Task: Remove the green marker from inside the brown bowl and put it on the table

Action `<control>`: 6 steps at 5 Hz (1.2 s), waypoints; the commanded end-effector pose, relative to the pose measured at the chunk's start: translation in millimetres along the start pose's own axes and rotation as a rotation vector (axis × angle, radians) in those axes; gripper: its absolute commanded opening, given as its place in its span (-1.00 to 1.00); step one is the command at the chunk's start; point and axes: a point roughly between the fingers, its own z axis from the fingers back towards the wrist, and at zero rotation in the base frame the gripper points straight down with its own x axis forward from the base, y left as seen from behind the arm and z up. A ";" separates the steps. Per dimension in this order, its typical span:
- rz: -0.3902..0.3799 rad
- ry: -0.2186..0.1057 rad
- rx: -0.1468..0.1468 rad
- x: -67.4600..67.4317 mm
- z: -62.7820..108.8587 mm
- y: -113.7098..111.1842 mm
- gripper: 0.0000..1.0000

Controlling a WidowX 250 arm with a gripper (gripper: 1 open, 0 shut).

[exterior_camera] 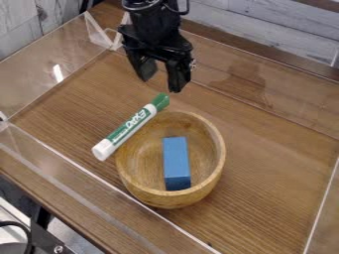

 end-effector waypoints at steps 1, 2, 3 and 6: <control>-0.017 -0.031 0.013 5.9 7.8 -2.3 1.00; -0.016 -0.028 0.014 5.3 7.5 -2.7 1.00; -0.025 -0.019 0.010 5.5 4.5 -5.5 1.00; -0.056 0.006 -0.001 8.3 -3.0 -14.9 1.00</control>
